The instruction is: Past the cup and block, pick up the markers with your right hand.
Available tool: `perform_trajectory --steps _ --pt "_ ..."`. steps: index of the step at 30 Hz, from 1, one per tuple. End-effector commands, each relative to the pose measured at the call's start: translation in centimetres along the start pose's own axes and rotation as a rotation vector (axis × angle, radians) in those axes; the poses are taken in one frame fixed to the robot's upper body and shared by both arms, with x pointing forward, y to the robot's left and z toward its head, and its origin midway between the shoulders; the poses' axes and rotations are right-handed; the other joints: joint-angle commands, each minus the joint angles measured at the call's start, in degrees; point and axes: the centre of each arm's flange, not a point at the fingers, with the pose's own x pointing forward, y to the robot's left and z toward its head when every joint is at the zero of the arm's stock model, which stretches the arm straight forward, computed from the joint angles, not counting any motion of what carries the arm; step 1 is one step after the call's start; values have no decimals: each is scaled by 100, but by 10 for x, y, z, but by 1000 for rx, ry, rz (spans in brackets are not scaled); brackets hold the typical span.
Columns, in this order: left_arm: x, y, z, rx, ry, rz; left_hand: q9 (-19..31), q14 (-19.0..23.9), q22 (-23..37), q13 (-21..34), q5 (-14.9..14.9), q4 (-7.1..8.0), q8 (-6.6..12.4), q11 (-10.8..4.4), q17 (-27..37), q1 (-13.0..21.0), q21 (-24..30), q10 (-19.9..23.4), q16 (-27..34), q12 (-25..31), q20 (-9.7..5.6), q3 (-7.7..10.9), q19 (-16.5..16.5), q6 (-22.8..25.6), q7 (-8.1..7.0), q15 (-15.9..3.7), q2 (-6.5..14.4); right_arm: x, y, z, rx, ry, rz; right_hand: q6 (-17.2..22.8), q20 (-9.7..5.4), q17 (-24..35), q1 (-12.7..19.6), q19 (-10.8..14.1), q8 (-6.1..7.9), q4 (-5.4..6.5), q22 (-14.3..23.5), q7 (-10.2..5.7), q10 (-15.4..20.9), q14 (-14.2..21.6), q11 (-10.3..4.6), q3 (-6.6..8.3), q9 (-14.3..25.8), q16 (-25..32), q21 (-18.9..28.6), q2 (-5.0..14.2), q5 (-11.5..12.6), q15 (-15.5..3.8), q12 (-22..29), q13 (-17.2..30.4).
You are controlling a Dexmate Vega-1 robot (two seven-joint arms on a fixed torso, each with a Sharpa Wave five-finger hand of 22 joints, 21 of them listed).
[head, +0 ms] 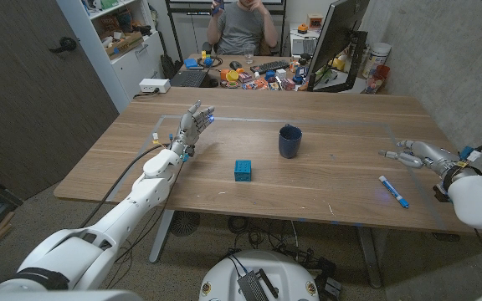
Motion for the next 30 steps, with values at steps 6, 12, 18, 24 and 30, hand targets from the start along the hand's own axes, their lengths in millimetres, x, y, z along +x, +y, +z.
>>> perform_trajectory --steps 6,12,18,24,30 --pt "-1 0 4 9 -5 0 25 51 29 8 21 -3 20 5 15 60 17 45 36 22 -436 35 51 52 -6 -401 8 0 24 -13 -156 103 156 169 2 16 100 22 45 -55 14 158 68 67 13 -47 29 -18 -4 -86 58 -34 26 15" --pt "1 -4 5 17 -4 -13 25 51 29 8 21 -3 20 5 15 60 17 45 36 22 -436 35 51 52 -6 -401 8 2 31 -19 -201 110 197 314 2 10 222 11 77 -112 14 237 136 104 -25 -28 26 -30 -46 -107 95 -50 36 15" --pt "1 -5 5 16 -2 -12 25 51 29 8 21 -3 20 5 15 60 17 45 36 22 -436 35 51 52 -6 -401 8 2 34 -22 -223 125 211 346 -15 7 303 3 76 -146 14 263 168 121 -48 -13 25 -38 -69 -119 119 -53 40 15" --pt "1 -8 5 12 -13 -17 25 51 29 8 21 -3 20 5 15 60 17 45 36 22 -436 35 51 52 -6 -401 8 3 37 -20 -273 126 237 422 -55 5 457 19 78 -194 17 243 272 236 -81 17 22 -17 -100 -134 164 -127 62 14" --pt "-1 -10 8 23 -30 -17 25 51 29 8 21 -3 20 5 15 60 17 45 36 22 -436 35 51 52 -6 -401 8 6 41 -18 -292 121 238 542 -148 10 625 115 88 -219 23 221 426 423 -130 42 19 26 -106 -160 213 -248 95 13"
